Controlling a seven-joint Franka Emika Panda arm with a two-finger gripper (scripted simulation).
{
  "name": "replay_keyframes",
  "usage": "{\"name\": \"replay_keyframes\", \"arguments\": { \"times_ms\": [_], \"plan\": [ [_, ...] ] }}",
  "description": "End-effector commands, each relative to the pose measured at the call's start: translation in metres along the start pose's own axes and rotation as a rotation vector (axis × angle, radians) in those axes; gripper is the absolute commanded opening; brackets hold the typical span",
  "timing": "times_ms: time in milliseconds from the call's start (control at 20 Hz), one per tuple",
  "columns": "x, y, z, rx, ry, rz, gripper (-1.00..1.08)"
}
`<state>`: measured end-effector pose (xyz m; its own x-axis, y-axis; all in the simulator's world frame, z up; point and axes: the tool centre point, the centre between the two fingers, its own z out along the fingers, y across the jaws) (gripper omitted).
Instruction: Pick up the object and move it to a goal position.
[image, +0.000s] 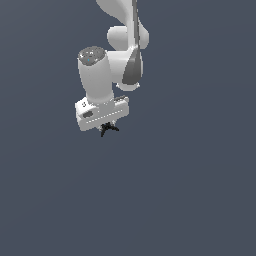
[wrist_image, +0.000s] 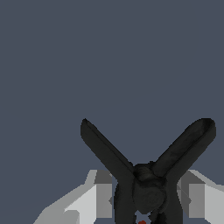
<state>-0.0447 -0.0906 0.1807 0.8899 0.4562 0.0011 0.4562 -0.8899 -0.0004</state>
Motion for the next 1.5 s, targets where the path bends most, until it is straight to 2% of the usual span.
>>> {"name": "replay_keyframes", "arguments": {
  "times_ms": [0,450,750,1100,1450],
  "plan": [
    [0.002,0.009,-0.026,0.001,0.0,0.0,-1.0],
    [0.009,0.041,-0.113,0.001,0.0,0.0,-1.0],
    [0.014,0.057,-0.155,0.0,-0.001,0.0,-1.0],
    [0.018,0.069,-0.182,0.0,-0.001,0.0,-1.0],
    [0.02,0.072,-0.188,0.0,-0.001,0.0,-1.0]
  ]
}}
